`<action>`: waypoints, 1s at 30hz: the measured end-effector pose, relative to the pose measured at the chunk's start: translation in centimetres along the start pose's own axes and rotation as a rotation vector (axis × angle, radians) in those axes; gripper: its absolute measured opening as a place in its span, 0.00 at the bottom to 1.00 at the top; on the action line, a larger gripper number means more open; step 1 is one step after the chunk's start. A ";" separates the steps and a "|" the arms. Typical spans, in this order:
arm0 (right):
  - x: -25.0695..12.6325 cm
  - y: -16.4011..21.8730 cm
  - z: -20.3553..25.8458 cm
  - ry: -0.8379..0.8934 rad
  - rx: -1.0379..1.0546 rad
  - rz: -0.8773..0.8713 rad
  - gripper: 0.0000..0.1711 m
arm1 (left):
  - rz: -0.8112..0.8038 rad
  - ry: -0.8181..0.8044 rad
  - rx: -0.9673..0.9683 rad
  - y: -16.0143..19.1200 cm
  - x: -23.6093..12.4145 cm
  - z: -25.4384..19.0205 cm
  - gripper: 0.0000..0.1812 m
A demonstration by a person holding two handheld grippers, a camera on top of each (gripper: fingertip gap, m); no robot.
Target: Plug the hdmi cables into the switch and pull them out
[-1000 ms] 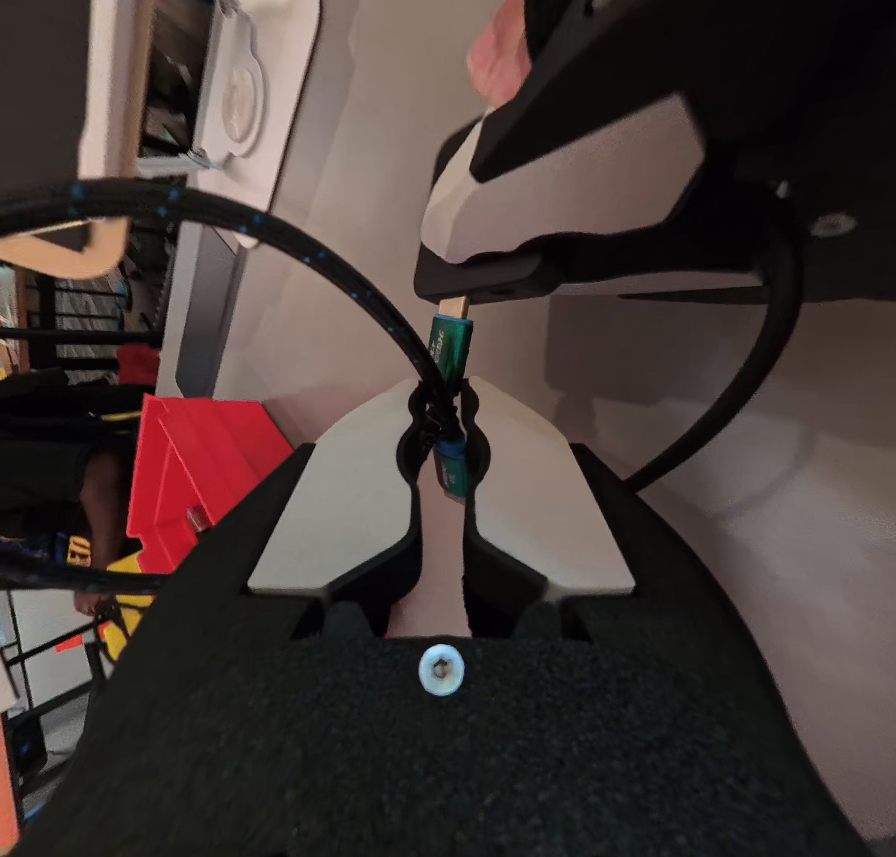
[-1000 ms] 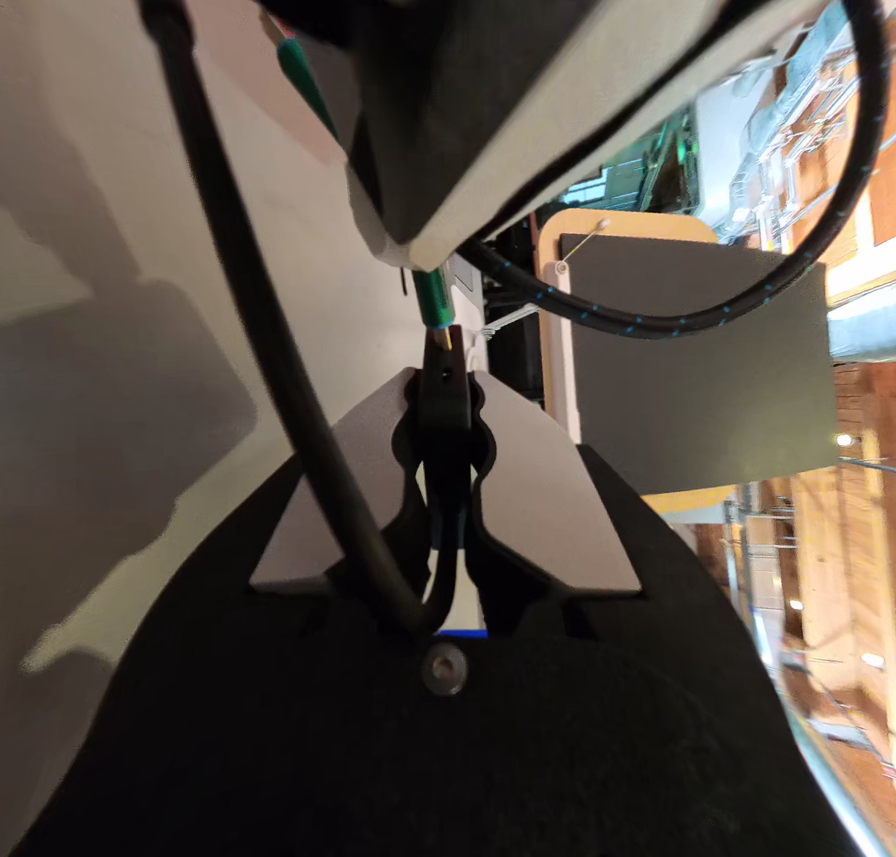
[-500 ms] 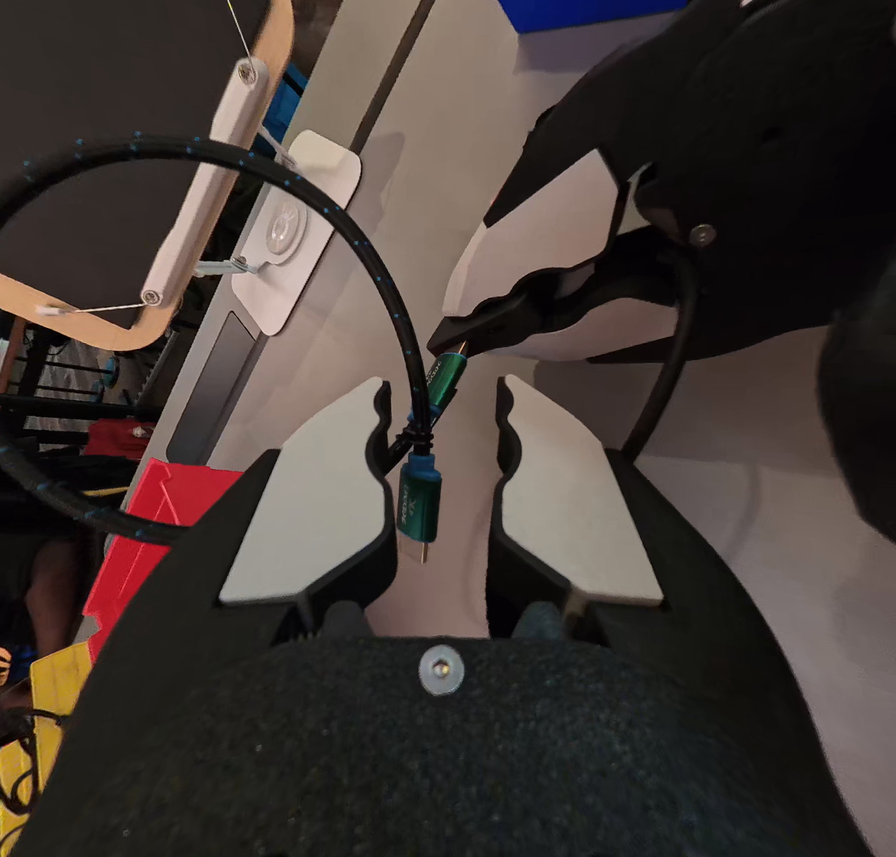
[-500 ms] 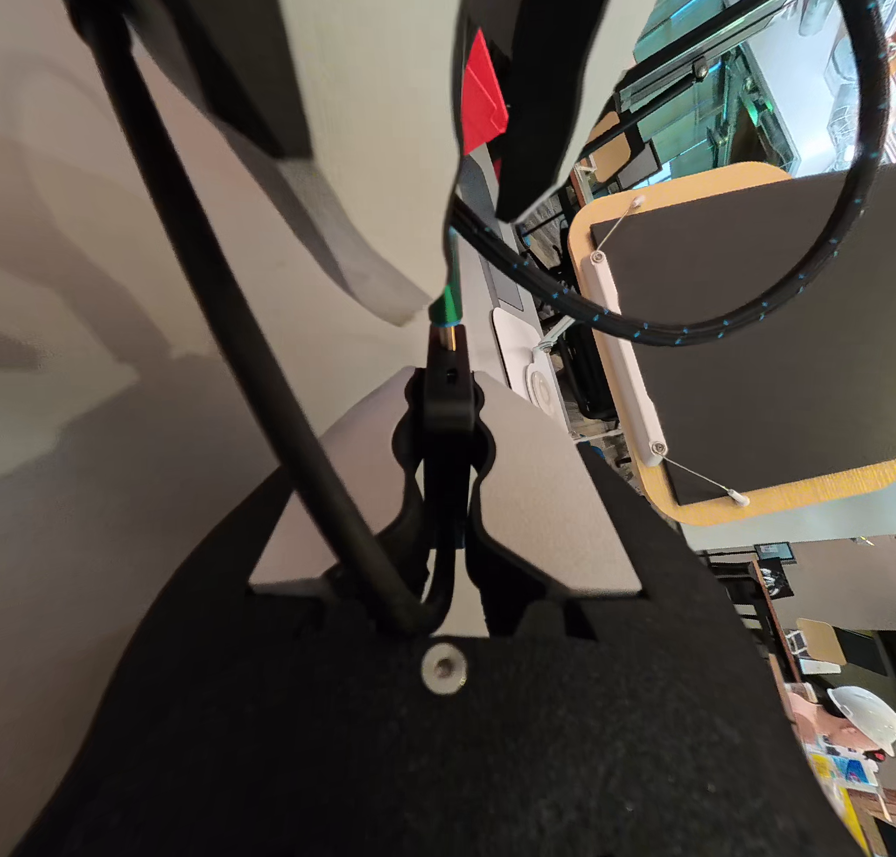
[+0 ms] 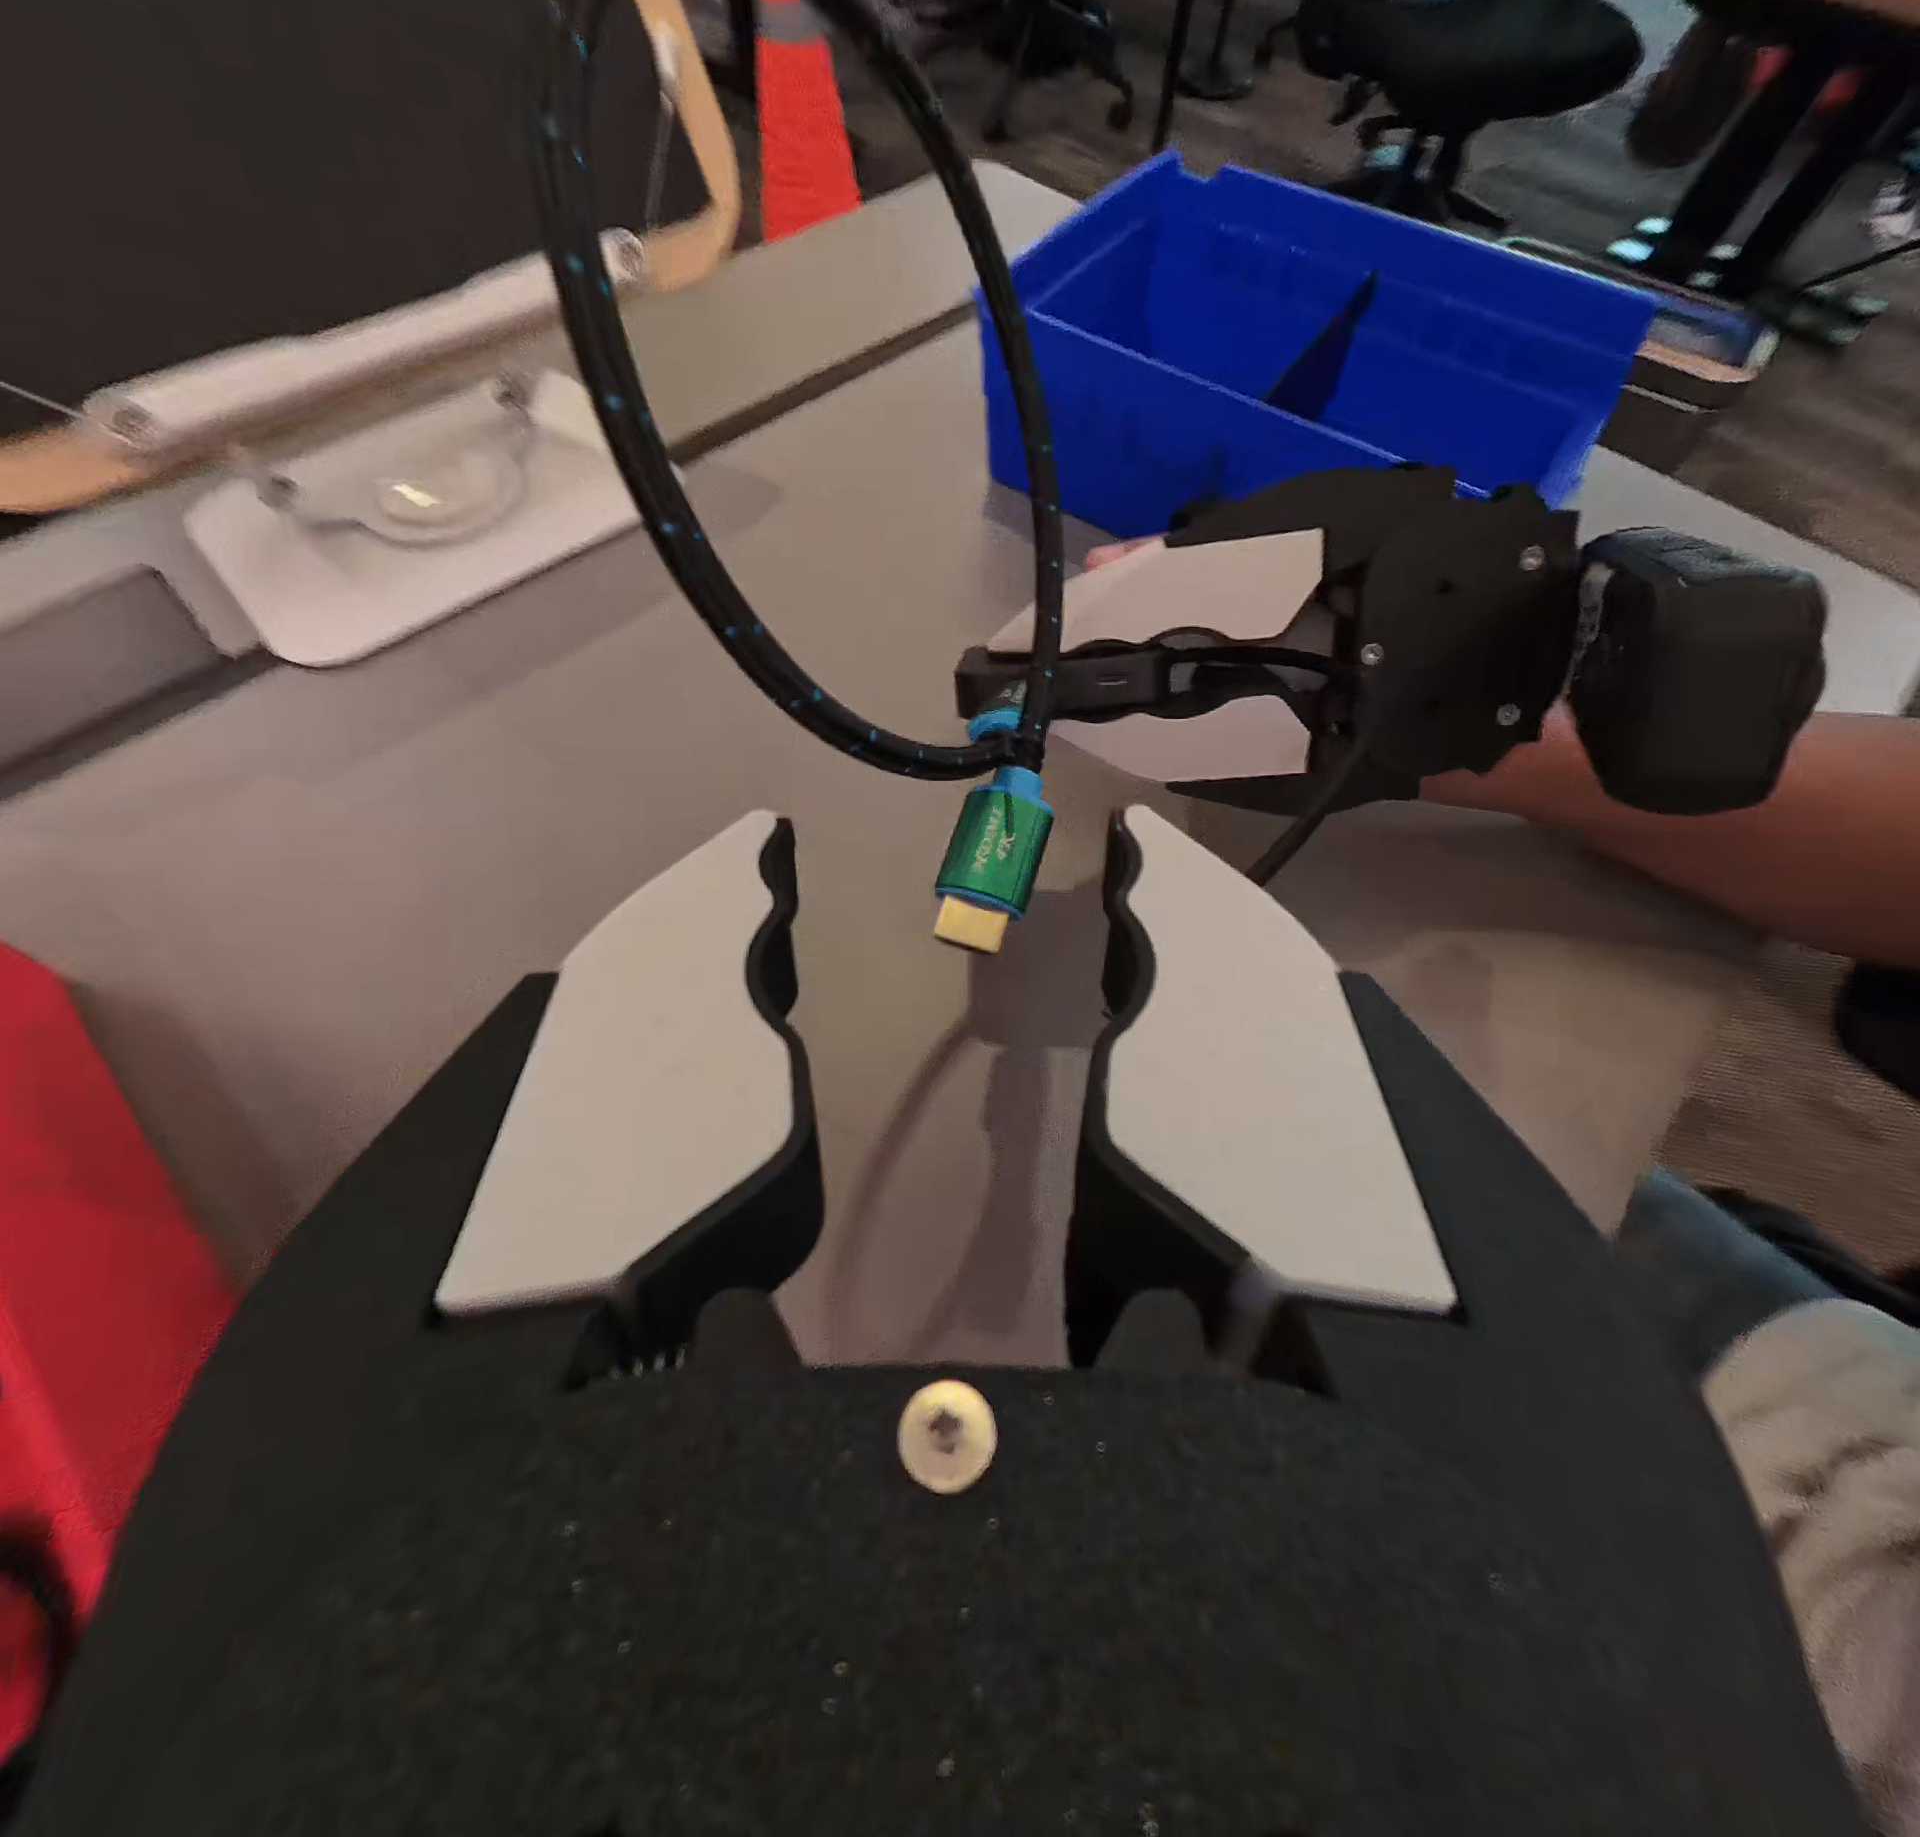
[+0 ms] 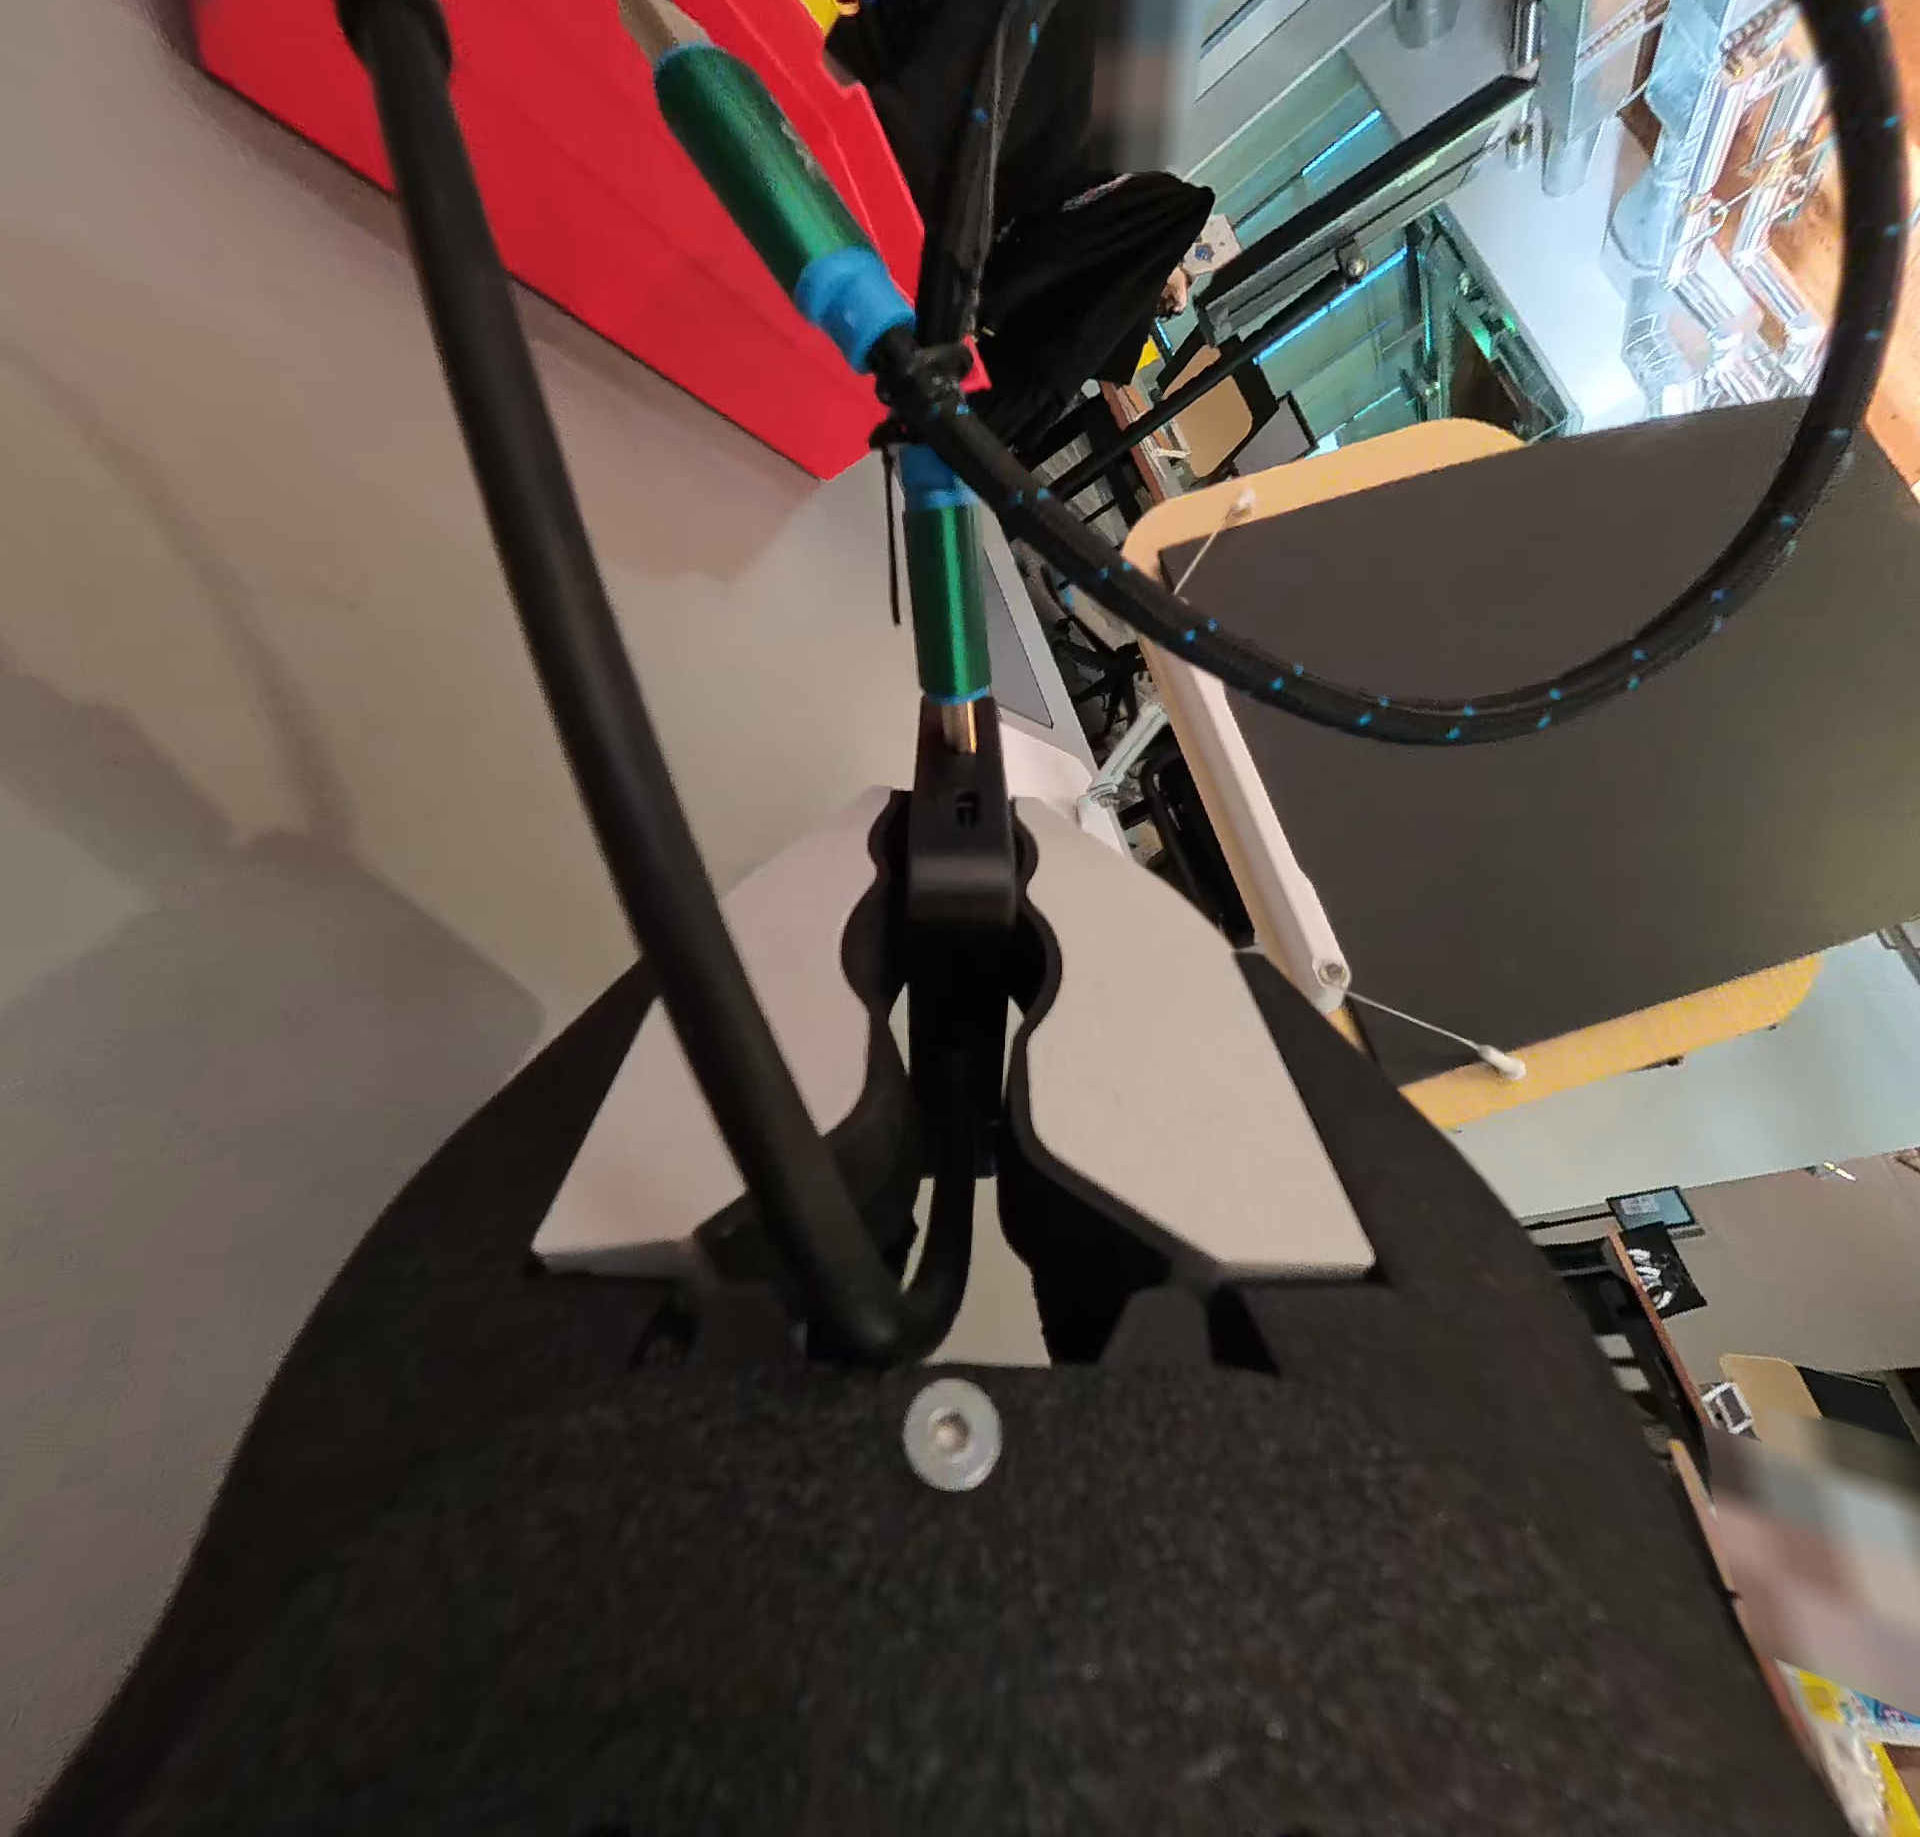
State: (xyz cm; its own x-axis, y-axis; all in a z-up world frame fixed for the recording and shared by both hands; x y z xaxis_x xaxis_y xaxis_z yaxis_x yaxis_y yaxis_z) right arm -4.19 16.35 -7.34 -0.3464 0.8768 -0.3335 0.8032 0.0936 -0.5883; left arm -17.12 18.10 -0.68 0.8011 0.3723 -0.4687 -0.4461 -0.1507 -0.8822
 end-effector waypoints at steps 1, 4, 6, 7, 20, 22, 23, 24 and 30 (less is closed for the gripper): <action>0.1 -0.1 0.2 -0.002 -0.011 0.001 0.09 | 0.021 0.047 -0.024 0.4 0.5 -0.2 0.33; 0.1 -0.5 0.6 -0.005 -0.038 -0.009 0.09 | 0.061 0.143 -0.071 1.4 2.3 -1.1 0.33; 0.1 -0.7 0.8 -0.010 -0.046 -0.013 0.09 | 0.061 0.165 -0.078 1.8 3.1 -1.3 0.29; 0.0 -0.8 0.8 -0.010 -0.051 -0.011 0.09 | 0.053 0.167 -0.079 1.8 3.3 -1.3 0.26; 0.2 -0.7 1.3 -0.003 -0.111 0.029 0.08 | 0.068 0.125 0.061 1.9 3.6 -2.3 0.09; 0.1 -0.8 1.3 0.014 -0.145 0.055 0.08 | 0.084 0.123 0.054 2.0 3.6 -2.3 0.08; 0.2 -0.7 1.4 0.018 -0.161 0.068 0.08 | 0.093 0.123 0.049 2.1 3.7 -2.2 0.09; 0.3 -0.6 1.5 0.016 -0.161 0.077 0.08 | 0.100 0.125 0.041 2.2 3.8 -2.2 0.09; 0.0 -0.7 1.3 0.014 -0.118 0.055 0.08 | 0.079 0.207 -0.066 2.2 3.9 -1.9 0.08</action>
State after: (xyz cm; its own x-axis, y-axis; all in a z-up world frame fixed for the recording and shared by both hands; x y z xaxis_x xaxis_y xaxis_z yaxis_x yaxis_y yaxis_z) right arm -5.40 15.69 -7.90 -0.2945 0.8885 -0.3518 0.8725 0.0998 -0.4783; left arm -14.21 17.49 -4.52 0.8326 0.1626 -0.5295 -0.4888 -0.2341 -0.8404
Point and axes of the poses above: each gripper's, where its closed fingertips meet, x out along the fingers, y out of its underside, z = x × y across the jaws, the point moved 4 cm from there along -x, back along the fingers, and after that the axes turned 12 degrees about -y, right-handed, at the moved point
